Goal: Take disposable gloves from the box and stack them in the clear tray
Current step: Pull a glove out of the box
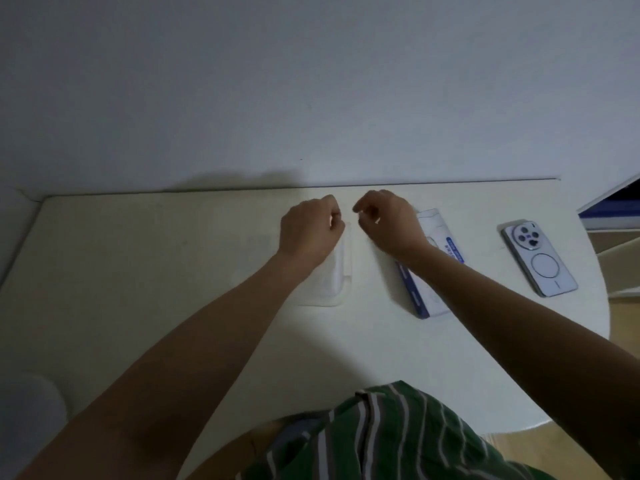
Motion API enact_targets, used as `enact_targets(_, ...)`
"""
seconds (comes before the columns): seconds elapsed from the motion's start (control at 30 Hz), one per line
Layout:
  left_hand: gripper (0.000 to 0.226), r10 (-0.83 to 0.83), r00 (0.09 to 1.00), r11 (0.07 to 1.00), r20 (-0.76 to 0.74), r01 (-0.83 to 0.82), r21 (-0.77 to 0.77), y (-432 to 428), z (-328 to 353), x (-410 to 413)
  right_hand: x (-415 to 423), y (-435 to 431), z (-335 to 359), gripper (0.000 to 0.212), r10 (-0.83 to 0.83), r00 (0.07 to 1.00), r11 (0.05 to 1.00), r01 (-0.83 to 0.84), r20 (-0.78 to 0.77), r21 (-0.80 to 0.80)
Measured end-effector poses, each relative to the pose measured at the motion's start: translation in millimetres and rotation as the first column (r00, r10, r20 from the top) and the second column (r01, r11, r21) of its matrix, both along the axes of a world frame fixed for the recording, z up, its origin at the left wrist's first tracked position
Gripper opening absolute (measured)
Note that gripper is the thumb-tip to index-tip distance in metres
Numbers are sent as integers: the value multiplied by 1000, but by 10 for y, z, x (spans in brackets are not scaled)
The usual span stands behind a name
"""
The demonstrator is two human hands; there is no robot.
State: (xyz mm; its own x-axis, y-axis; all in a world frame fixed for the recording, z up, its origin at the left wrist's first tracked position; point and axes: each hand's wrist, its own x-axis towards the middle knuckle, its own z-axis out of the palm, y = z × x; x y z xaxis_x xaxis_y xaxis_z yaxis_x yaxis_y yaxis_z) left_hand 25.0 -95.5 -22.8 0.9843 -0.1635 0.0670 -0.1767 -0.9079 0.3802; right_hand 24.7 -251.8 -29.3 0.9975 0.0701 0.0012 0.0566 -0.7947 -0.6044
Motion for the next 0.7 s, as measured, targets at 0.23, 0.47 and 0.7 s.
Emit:
enact_targets(0.23, 15, -323, 887, 945, -331, 280, -170, -925, -212, -246, -525, -1088, -497, 44, -181, 919, 939, 54, -352, -341)
enact_targets(0.47, 53, -250, 825, 966, -506, 250, -71, -1170, -610, -361, -699, -1139, -588, 41, -102, 977, 916, 19, -186, -401)
enact_targets(0.7, 66, -171, 859, 985, -482, 133, -112, -1222, -761, -396, -601, -1064, -692, 32, -21, 998, 873, -13, -64, -488)
